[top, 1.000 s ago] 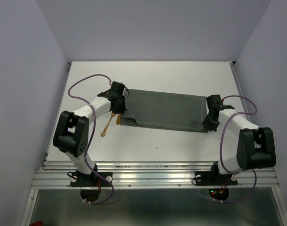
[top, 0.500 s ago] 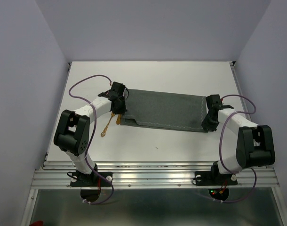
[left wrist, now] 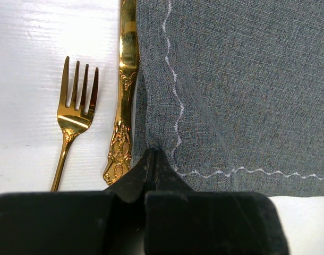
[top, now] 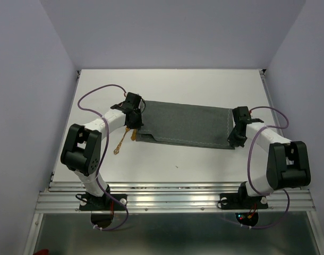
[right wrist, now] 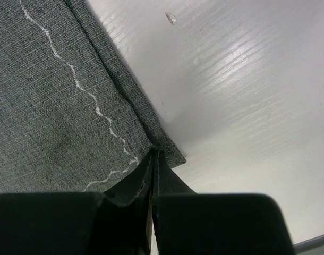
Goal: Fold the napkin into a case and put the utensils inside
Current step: Smooth out the rectangle-folded napkin at the center of the board.
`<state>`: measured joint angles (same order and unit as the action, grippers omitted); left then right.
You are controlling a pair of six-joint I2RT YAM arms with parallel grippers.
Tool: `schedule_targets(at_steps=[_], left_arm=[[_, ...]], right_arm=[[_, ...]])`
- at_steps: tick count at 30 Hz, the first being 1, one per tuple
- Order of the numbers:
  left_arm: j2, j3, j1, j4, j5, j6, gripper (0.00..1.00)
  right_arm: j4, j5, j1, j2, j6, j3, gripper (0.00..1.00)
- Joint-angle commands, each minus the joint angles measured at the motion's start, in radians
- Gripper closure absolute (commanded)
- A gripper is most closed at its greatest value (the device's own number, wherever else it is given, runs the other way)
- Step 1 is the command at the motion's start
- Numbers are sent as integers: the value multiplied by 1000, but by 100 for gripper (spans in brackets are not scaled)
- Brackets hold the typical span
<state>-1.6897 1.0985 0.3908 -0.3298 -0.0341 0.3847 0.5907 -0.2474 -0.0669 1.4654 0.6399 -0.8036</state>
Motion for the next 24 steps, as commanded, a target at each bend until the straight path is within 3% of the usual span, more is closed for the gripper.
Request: schedule_targets(at_steps=[1, 24], left_arm=[[19, 7, 2, -12, -4, -13, 100], [96, 60, 2, -58, 86, 6, 100]], right_arm=[[1, -38, -4, -57, 1, -23, 99], [92, -181, -4, -185, 15, -151, 99]])
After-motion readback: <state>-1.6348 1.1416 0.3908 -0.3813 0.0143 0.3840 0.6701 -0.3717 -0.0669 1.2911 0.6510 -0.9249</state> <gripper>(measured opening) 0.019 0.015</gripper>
